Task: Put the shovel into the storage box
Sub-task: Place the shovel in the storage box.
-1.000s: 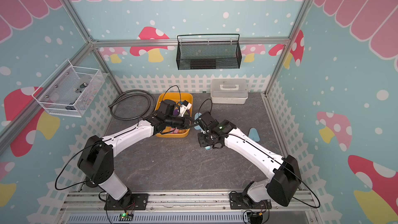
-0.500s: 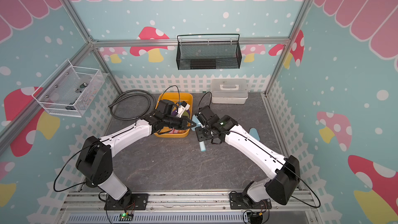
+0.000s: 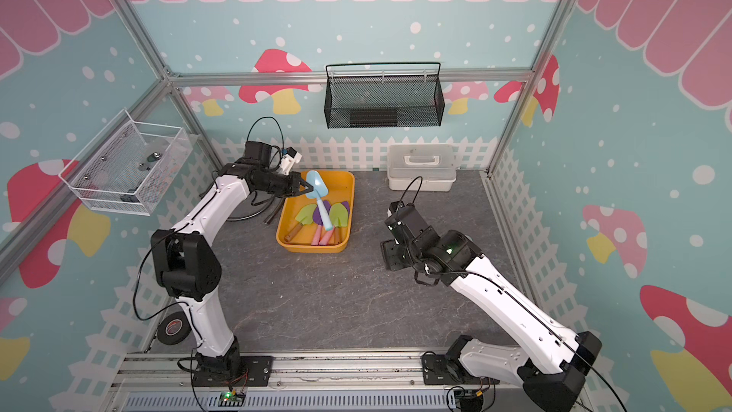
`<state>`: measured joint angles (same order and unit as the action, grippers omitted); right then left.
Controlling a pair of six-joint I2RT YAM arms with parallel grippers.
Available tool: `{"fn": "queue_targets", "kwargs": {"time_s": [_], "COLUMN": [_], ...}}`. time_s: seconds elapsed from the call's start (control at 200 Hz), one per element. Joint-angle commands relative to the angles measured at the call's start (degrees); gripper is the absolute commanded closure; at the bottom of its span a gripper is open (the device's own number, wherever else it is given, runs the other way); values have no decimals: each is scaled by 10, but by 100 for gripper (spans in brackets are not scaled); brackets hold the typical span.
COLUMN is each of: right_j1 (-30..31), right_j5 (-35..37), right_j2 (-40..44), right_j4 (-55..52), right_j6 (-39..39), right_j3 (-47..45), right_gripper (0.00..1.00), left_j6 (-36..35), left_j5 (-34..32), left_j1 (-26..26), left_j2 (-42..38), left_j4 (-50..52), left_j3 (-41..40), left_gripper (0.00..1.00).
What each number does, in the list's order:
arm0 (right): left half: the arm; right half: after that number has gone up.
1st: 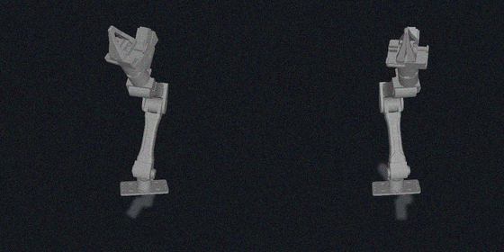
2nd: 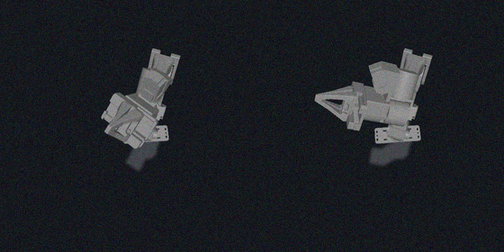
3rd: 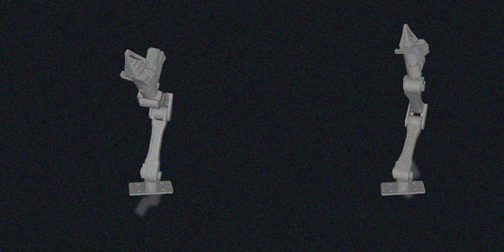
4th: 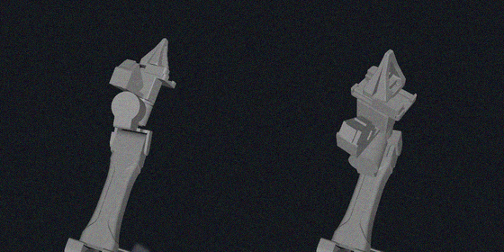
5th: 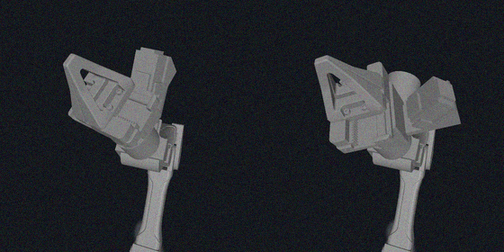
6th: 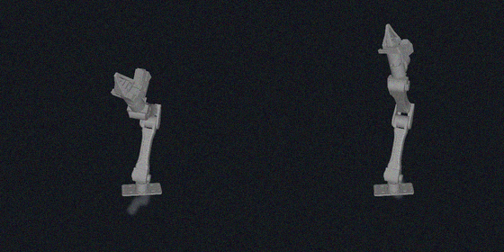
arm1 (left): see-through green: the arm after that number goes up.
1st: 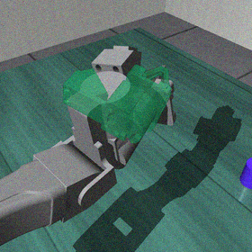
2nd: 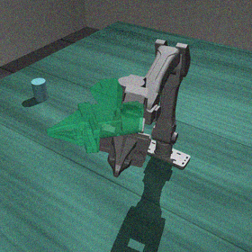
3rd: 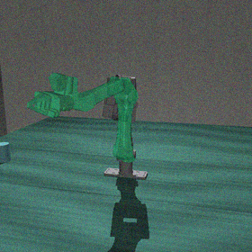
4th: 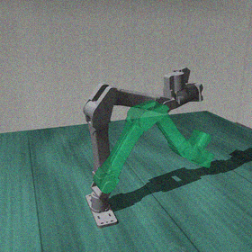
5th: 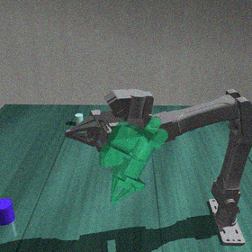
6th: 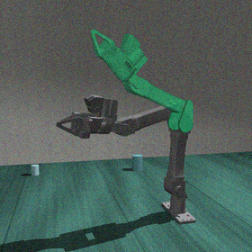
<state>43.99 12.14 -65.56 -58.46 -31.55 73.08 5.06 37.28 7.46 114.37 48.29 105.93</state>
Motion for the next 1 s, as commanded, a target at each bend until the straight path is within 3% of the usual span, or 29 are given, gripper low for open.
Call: {"fn": "queue_targets", "kwargs": {"time_s": [0.0, 0.15, 0.445, 0.991], "right_j1": [2, 2, 2, 2], "right_j5": [17, 14, 7, 7], "right_j2": [18, 34, 61, 82], "right_j4": [-13, -13, -11, -12], "right_j6": [-1, -5, -19, -26], "right_j3": [-15, -36, -67, -79], "right_gripper": [32, 32, 32, 32], "left_j6": [-63, -92, -120, -117], "left_j5": [-53, -100, -113, -88], "left_j1": [5, 4, -2, 8], "left_j2": [59, 116, 179, 249], "left_j4": [110, 165, 211, 218], "left_j3": [61, 134, 228, 244], "left_gripper": [100, 100, 100, 100]}}
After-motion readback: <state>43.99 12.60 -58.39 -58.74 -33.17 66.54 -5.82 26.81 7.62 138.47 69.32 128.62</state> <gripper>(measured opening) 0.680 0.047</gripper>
